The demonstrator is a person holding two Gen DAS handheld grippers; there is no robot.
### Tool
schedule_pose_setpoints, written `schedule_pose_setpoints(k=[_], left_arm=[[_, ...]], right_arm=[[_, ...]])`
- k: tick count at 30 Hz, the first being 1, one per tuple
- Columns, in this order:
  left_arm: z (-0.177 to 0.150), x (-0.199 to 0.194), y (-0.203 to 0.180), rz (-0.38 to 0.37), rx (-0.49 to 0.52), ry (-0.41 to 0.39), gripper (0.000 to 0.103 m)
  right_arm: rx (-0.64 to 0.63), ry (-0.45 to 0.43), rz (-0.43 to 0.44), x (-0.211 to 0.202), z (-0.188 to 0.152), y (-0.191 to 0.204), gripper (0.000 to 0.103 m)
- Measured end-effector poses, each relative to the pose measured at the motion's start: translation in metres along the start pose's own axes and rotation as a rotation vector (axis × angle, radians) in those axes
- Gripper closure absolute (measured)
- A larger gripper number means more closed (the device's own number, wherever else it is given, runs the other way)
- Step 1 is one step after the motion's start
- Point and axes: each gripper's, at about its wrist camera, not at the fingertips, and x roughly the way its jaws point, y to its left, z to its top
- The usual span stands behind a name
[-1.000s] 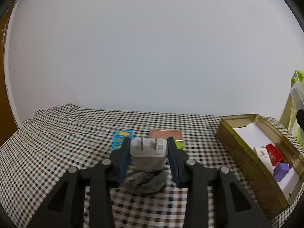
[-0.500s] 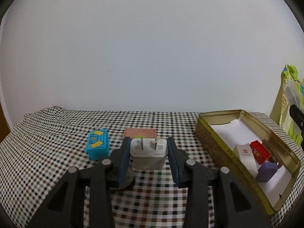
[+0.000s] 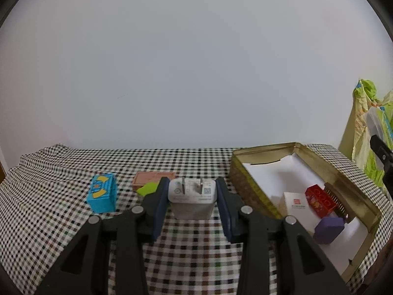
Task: Organize rigid objects
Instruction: 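Carry the charger and floss box over the gold tin, then lower the charger and floss box into the tin and open both grippers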
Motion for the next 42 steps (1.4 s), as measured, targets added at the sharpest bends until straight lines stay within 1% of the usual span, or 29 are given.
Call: schedule_pose_setpoints(k=[9, 16, 21, 24, 32, 34, 38, 42], left_arm=[[0.008, 0.004, -0.027, -0.063, 0.009, 0.003, 0.066], [0.011, 0.010, -0.047, -0.088, 0.038, 0.013, 0.066], [0.011, 0.013, -0.057, -0.100, 0.047, 0.024, 0.066], [0.012, 0.015, -0.064, -0.113, 0.056, 0.026, 0.066], [0.019, 0.025, -0.082, -0.131, 0.076, 0.036, 0.066], [0.021, 0.030, -0.086, -0.132, 0.094, 0.045, 0.066], [0.022, 0.037, -0.089, -0.147, 0.092, 0.071, 0.066], [0.019, 0.045, -0.095, -0.143, 0.116, 0.098, 0.066]], right_arm=[[0.002, 0.025, -0.035, 0.012, -0.003, -0.021, 0.047], [0.012, 0.043, -0.049, 0.024, -0.003, -0.035, 0.047], [0.030, 0.063, -0.052, 0.033, -0.004, -0.044, 0.047], [0.047, 0.089, -0.037, 0.039, -0.005, -0.046, 0.047], [0.016, 0.123, 0.012, 0.044, -0.009, -0.032, 0.047], [0.005, 0.139, 0.024, 0.047, -0.010, -0.028, 0.047], [-0.015, 0.182, 0.045, 0.055, -0.015, -0.020, 0.047], [-0.033, 0.203, 0.053, 0.058, -0.017, -0.014, 0.047]])
